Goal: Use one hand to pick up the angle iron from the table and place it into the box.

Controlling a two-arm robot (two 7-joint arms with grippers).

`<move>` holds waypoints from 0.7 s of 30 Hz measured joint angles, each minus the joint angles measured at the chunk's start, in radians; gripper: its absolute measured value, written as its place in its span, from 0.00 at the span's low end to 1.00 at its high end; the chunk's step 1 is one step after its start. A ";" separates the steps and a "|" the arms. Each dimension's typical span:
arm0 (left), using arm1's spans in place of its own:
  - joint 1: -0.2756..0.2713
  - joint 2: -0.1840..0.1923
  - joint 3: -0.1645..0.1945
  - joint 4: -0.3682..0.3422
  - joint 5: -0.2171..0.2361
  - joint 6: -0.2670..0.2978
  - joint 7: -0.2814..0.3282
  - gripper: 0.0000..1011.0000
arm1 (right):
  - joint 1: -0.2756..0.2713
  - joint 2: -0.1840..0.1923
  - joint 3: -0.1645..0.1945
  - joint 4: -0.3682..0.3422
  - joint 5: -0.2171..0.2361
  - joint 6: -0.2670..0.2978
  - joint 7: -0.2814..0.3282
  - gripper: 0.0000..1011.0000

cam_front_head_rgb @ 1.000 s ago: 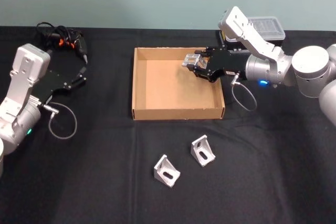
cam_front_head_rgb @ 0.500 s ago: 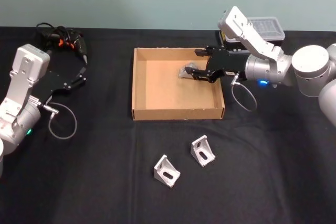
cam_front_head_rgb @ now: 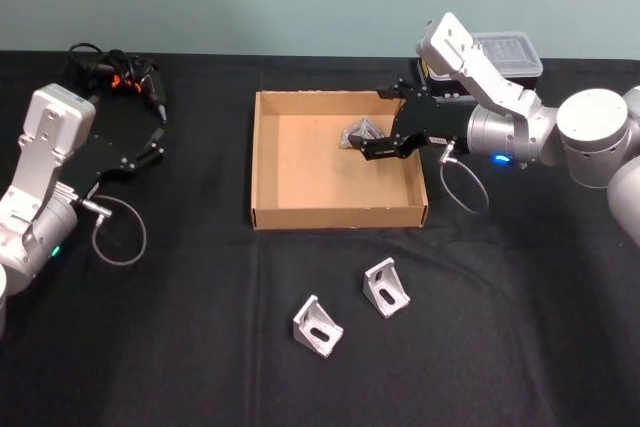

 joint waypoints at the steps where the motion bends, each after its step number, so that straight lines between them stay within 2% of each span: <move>1: 0.000 0.000 0.000 0.000 0.000 0.000 0.000 0.99 | -0.003 0.000 0.003 -0.004 -0.002 0.000 -0.002 0.99; 9: 0.000 0.000 0.000 0.000 0.000 0.000 0.000 0.99 | -0.026 0.007 0.025 -0.043 -0.008 -0.001 -0.025 0.99; 12: 0.000 0.000 0.000 0.000 0.000 0.000 0.000 0.99 | -0.047 0.020 0.042 -0.090 -0.007 -0.001 -0.047 0.99; 15: 0.000 0.000 0.000 0.000 0.000 0.000 0.000 0.99 | -0.079 0.041 0.063 -0.166 -0.002 0.004 -0.076 0.99; 21: 0.000 0.000 0.000 0.000 0.000 0.000 0.000 0.99 | -0.168 0.105 0.120 -0.376 0.019 0.040 -0.134 0.99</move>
